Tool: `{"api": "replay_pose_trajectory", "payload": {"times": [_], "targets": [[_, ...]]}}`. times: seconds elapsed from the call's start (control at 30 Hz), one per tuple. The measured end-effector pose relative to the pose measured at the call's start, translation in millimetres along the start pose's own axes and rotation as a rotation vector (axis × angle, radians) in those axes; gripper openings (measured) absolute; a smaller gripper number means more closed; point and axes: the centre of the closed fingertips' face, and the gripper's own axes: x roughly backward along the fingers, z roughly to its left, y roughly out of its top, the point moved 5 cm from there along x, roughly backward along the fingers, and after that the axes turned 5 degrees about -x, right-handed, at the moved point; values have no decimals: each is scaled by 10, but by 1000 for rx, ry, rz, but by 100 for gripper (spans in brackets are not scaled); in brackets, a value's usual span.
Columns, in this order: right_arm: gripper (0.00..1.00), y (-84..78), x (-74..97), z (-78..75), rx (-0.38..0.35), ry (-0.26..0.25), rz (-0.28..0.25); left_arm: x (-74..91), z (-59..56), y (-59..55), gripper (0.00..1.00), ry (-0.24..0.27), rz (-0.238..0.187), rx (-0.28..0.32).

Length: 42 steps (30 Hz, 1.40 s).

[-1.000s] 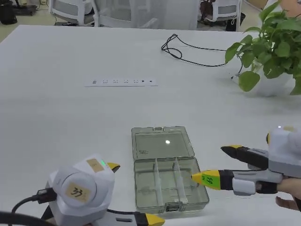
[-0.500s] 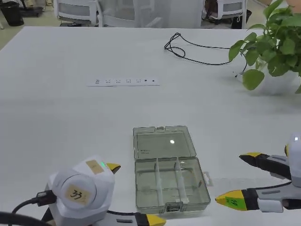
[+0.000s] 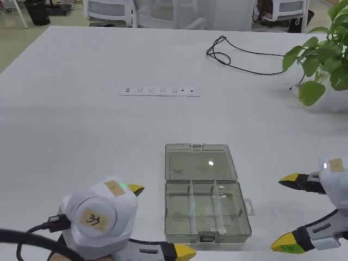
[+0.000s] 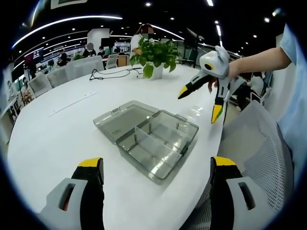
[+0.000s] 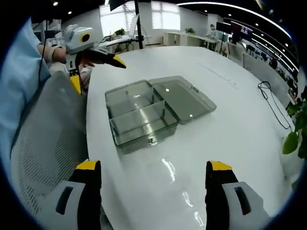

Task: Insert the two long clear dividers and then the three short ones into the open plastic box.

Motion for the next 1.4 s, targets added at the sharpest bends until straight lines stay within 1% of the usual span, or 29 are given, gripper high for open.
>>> {"api": "replay_pose_trajectory", "payload": {"times": [0.03,0.07,0.1,0.13,0.17,0.2,0.23,0.27,0.3,0.33,0.4,0.43,0.47,0.5,0.57,0.67,0.77,0.8,0.9,0.93,0.97,1.07,1.13,1.2,1.23,1.27,1.3,1.4], "targets": [[89,-5,-12,-17,20,-2,11,4,1,-1,94,2,0,1],[87,-19,-32,-28,44,8,38,13,3,-1,94,6,0,3],[85,-68,-62,-53,51,19,50,18,6,-1,94,8,-1,4],[84,-70,-87,-69,80,28,59,23,12,-3,94,11,-2,7],[83,-71,-96,-72,87,30,77,27,16,-5,94,13,-2,9],[81,-90,-116,-94,103,39,105,32,20,-6,94,16,-1,9],[79,-88,-137,-126,130,40,102,39,26,-8,94,19,-1,10],[77,-94,-149,-147,147,41,112,46,31,-10,94,21,0,11],[74,-112,-165,-160,146,48,143,54,39,-12,94,25,-1,12],[73,-117,-171,-163,152,54,150,59,43,-12,94,26,-1,13],[70,-95,-207,-164,203,60,160,68,51,-12,94,31,-1,14],[68,-135,-212,-177,201,69,189,75,59,-12,94,34,-1,15],[66,-145,-223,-192,215,69,199,77,63,-12,94,36,-2,17],[65,-155,-239,-211,256,75,222,82,69,-9,94,40,-5,20],[62,-166,-265,-213,247,83,238,87,74,-7,94,43,-5,21],[60,-177,-291,-201,268,92,259,89,81,-8,94,46,-8,25],[55,-221,-330,-220,280,98,278,93,79,-6,94,48,-9,25],[53,-230,-339,-237,295,92,288,93,78,-7,94,48,-9,26],[53,-242,-357,-235,297,105,307,99,77,-6,94,50,-10,27],[53,-242,-361,-222,301,116,310,100,78,-8,94,50,-9,27],[53,-239,-366,-219,306,117,311,101,80,-8,94,51,-9,28],[48,-251,-391,-234,324,117,333,108,86,-5,94,53,-12,29],[47,-265,-406,-237,324,125,345,111,92,-5,94,54,-11,27],[44,-264,-409,-244,340,120,346,117,98,0,93,56,-13,28],[43,-264,-401,-243,331,120,348,120,101,2,94,57,-14,28],[41,-265,-399,-240,336,121,350,122,101,4,94,58,-15,29],[40,-253,-395,-233,346,122,353,123,102,4,94,59,-15,29],[39,-257,-390,-232,343,120,358,118,96,5,93,57,-13,28]]}}
